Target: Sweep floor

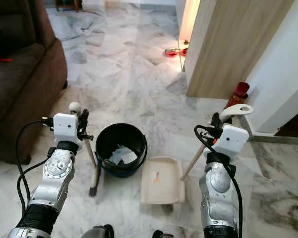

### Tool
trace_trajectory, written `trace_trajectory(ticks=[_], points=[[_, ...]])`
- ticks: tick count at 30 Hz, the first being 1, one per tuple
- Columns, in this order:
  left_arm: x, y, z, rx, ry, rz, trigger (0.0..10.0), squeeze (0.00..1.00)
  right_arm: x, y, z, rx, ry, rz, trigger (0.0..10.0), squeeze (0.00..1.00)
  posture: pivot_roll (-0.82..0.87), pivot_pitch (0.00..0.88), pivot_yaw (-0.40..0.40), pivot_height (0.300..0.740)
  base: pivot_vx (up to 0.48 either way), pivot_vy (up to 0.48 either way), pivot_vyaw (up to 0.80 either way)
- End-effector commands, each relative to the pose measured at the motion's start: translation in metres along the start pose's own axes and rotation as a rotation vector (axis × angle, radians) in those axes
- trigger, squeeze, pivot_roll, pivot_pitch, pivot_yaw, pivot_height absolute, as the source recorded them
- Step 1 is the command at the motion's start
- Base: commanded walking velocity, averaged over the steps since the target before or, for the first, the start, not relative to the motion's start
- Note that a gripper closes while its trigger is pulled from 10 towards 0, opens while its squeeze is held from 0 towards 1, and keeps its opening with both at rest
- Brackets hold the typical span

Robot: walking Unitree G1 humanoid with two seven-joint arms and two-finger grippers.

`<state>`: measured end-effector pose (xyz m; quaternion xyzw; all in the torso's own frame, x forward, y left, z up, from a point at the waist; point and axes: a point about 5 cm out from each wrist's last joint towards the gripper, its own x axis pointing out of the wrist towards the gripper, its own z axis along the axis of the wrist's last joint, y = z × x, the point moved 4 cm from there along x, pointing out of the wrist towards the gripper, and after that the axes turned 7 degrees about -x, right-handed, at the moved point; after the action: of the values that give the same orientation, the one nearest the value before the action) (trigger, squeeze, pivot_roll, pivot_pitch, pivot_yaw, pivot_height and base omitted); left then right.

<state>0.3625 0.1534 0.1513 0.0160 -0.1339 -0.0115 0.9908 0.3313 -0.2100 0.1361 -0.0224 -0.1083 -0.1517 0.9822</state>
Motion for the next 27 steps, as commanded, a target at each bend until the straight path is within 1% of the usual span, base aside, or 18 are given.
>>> trace_trajectory(ticks=[1, 9, 15, 23, 27], points=[[0.0037, -0.0041, 0.0157, -0.015, -0.065, -0.01, 10.0, 0.0, 0.0037, -0.002, 0.0102, 0.014, -0.043, -0.01, 10.0, 0.0, 0.08, 0.114, -0.046, 0.74, -0.334, 0.0, 0.0], [0.0034, -0.0042, 0.0155, -0.014, -0.065, -0.007, 10.0, 0.0, 0.0037, -0.0031, 0.0095, 0.012, -0.041, -0.009, 10.0, 0.0, 0.07, 0.115, -0.049, 0.74, -0.323, 0.0, 0.0], [0.003, -0.0037, 0.015, -0.013, -0.065, -0.002, 10.0, 0.0, 0.005, -0.0004, 0.0096, 0.014, -0.04, 0.002, 10.0, 0.0, 0.07, 0.117, -0.053, 0.74, -0.268, 0.0, 0.0], [0.0028, -0.0042, 0.0153, -0.017, -0.066, 0.001, 10.0, 0.0, 0.0059, -0.0011, 0.0099, 0.013, -0.041, 0.006, 10.0, 0.0, 0.06, 0.119, -0.061, 0.74, -0.261, 0.0, 0.0], [0.0024, -0.0035, 0.0135, -0.021, -0.058, 0.009, 10.0, 0.0, 0.0065, -0.0006, 0.0121, 0.009, -0.05, 0.018, 10.0, 0.0, 0.06, 0.118, -0.061, 0.74, 0.0, 0.0, 0.0]])
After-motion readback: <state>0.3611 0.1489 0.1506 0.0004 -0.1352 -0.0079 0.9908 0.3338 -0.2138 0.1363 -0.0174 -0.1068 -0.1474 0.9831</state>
